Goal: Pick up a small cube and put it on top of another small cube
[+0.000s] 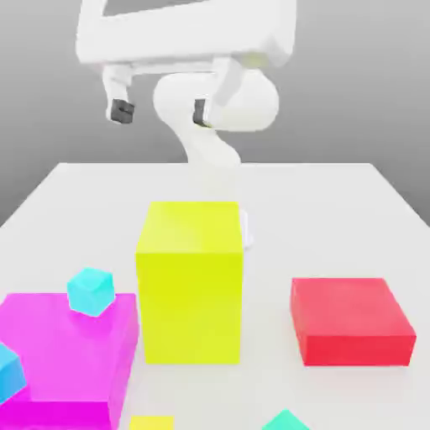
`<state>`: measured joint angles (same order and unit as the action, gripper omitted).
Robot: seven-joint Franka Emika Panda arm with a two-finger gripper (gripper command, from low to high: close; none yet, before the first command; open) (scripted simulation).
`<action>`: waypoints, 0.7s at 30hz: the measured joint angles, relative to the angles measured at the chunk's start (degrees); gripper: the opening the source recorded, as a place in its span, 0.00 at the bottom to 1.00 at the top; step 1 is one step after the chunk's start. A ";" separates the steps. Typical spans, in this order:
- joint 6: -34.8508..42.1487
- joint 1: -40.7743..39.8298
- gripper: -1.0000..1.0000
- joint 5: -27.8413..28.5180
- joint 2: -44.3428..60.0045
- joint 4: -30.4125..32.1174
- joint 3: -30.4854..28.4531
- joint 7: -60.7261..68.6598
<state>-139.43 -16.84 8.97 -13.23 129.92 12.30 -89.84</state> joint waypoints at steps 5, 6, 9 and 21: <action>-2.13 -2.00 0.50 2.93 9.27 -0.54 0.51 -12.70; -2.57 -2.24 0.50 3.35 11.10 -0.64 0.46 -15.14; -3.96 -2.52 0.50 4.10 16.50 -0.92 -0.07 -22.06; -11.89 -1.58 0.50 -0.80 36.93 -2.11 -2.97 -41.91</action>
<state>-151.32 -18.42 8.18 23.71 127.81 9.32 -131.75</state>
